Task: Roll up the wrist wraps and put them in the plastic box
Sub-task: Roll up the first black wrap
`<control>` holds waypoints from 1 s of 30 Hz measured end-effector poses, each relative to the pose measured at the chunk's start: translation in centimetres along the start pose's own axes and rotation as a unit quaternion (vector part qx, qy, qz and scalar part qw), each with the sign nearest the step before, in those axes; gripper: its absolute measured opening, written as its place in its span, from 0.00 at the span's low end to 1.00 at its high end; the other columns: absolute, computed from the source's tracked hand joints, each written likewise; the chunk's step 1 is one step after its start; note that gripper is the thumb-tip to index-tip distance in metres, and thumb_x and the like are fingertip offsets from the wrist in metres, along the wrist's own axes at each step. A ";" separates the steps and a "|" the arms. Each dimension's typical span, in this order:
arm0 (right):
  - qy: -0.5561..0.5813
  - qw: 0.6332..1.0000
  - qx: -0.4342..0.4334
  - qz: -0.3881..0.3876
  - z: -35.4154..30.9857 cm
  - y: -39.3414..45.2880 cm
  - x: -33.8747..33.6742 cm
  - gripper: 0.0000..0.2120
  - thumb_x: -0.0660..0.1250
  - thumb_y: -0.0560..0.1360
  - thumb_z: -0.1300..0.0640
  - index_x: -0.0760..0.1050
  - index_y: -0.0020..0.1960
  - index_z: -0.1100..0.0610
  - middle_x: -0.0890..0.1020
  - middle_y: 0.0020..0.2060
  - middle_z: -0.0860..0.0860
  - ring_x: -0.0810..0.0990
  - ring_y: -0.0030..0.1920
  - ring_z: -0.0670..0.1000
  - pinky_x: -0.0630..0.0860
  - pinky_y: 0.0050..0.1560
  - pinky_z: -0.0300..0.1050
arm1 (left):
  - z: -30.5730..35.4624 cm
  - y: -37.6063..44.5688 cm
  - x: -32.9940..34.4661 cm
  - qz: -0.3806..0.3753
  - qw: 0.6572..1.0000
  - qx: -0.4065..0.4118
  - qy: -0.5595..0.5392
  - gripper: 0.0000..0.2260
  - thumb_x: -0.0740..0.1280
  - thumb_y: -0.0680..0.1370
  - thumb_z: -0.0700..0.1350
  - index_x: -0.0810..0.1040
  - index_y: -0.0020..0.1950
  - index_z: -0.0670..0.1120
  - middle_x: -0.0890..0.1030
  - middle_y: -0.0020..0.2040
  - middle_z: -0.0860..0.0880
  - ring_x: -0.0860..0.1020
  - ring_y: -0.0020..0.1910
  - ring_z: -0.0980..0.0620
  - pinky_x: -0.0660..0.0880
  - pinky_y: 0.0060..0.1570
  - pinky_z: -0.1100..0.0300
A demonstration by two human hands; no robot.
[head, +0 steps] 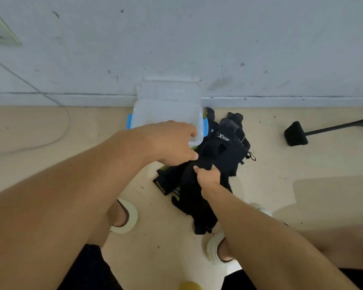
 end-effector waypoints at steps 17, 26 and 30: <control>-0.174 0.835 -0.446 -0.272 -17.6 -20.2 -9.1 0.22 0.75 0.77 0.62 0.74 0.69 0.54 0.86 0.55 0.48 0.86 0.55 0.46 0.82 0.56 0.44 | -0.1 -2.3 -3.4 0.165 0.724 -0.029 -0.669 0.20 0.65 0.83 0.61 0.80 0.66 0.48 0.87 0.57 0.48 0.85 0.56 0.47 0.81 0.55 0.50; -0.524 0.770 -0.261 -0.255 -15.7 -7.1 -8.2 0.18 0.71 0.80 0.51 0.77 0.68 0.53 0.86 0.55 0.49 0.84 0.55 0.51 0.79 0.61 0.44 | -0.4 -1.9 -3.2 0.279 0.855 -0.023 -0.437 0.26 0.70 0.81 0.50 0.70 0.78 0.49 0.76 0.73 0.49 0.75 0.71 0.45 0.73 0.72 0.44; -0.501 0.826 -0.236 -0.108 -13.9 0.5 -9.3 0.18 0.70 0.80 0.56 0.76 0.70 0.54 0.85 0.58 0.52 0.81 0.55 0.52 0.76 0.59 0.44 | -0.7 -1.3 -2.9 0.278 0.887 0.001 -0.370 0.23 0.68 0.82 0.46 0.70 0.76 0.49 0.77 0.70 0.50 0.76 0.67 0.47 0.75 0.62 0.53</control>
Point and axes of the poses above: each hand's wrist, its own y-axis towards the middle knuckle, its own x-axis out of the palm, z = x × y, the point moved 1 cm from there along y, towards the middle knuckle
